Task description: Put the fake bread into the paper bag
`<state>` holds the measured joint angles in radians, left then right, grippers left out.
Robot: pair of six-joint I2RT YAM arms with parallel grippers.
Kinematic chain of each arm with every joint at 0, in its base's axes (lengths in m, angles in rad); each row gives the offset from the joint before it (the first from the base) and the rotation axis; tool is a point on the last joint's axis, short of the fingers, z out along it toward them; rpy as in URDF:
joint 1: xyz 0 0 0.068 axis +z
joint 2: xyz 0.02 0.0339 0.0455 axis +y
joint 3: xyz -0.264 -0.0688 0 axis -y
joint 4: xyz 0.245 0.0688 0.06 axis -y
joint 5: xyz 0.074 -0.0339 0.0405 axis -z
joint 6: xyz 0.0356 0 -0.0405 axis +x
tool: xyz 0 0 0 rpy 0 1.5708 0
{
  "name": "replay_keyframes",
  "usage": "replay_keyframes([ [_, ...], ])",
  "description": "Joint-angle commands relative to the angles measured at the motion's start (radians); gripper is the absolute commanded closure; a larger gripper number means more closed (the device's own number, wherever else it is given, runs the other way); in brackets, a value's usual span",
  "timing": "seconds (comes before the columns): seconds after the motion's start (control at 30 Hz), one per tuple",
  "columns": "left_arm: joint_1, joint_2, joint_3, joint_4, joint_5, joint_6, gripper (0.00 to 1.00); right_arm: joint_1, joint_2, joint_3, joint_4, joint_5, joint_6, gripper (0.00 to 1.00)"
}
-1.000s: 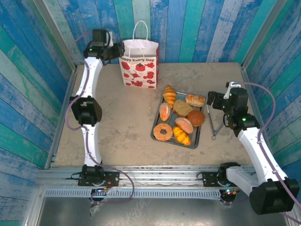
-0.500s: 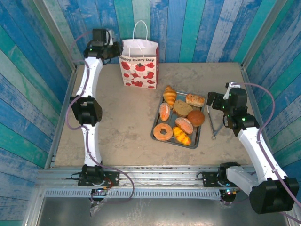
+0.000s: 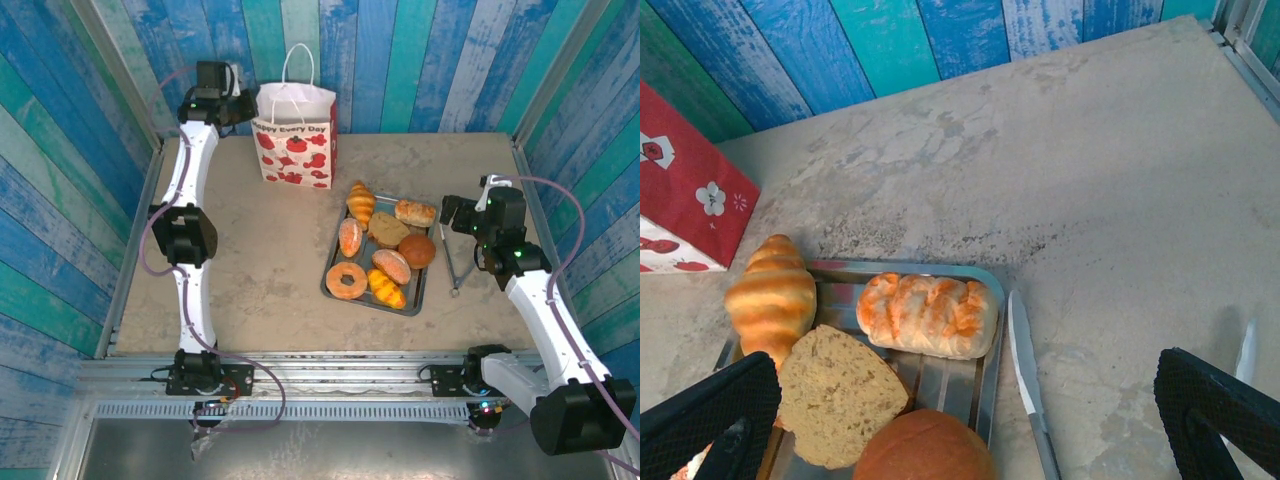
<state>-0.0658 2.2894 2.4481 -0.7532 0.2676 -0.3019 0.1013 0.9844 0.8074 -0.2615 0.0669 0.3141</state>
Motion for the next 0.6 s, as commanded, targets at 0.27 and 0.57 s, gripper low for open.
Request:
replay_keyframes([
  [0.27, -0.002, -0.501, -0.457, 0.199, -0.002, -0.009, 1.00, -0.003, -0.052, -0.016, 0.015, 0.039, -0.008, 0.00],
  [0.57, -0.001, -0.835, -0.819, 0.315, 0.012, -0.010, 1.00, -0.003, -0.093, -0.031, 0.011, 0.048, -0.010, 0.00],
])
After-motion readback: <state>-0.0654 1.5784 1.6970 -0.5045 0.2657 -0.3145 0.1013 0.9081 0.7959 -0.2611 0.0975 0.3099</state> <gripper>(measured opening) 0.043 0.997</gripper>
